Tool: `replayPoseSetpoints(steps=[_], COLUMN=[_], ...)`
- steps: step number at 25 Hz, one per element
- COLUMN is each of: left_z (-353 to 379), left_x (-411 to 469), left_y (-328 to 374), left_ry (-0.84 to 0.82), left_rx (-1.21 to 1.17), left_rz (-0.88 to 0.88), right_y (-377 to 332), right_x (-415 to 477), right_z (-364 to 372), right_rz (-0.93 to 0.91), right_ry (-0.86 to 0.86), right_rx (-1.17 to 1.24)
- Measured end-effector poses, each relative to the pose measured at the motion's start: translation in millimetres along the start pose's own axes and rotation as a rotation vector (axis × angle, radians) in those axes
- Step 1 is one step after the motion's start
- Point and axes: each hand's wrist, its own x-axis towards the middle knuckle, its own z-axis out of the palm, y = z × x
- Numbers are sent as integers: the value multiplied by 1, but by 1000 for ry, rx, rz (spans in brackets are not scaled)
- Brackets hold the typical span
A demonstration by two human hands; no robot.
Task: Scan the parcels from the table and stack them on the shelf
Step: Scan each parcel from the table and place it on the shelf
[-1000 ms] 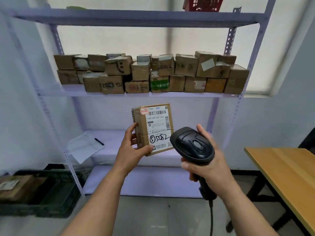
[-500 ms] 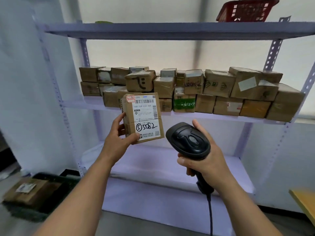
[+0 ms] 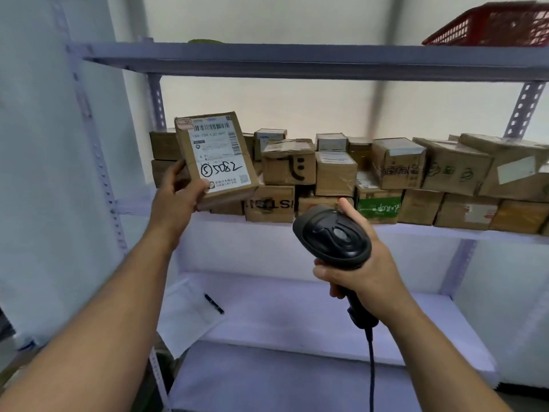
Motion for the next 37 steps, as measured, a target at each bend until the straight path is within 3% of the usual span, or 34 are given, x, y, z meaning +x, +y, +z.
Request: replayPoseSetpoints(steps=[11,20,26,33,37], left_z=[25,39,36,41,79], left_x=[153,163,158,79,-22], left_y=[-21,-52,-53,-41,-46], left_ry=[-291,-419,-399,-86,-209], left_rx=[106,133,44,282,307], left_rz=[-135,39,4,465,588], right_y=[10,11,13,5,-6], right_x=[57,58,44,-10,-62], right_z=[73,76,66,34,5], right_rz=[62,111,129,134,156], right_ry=[169,258,290,339,368], right_rx=[-88,-151,-155,-131,-115])
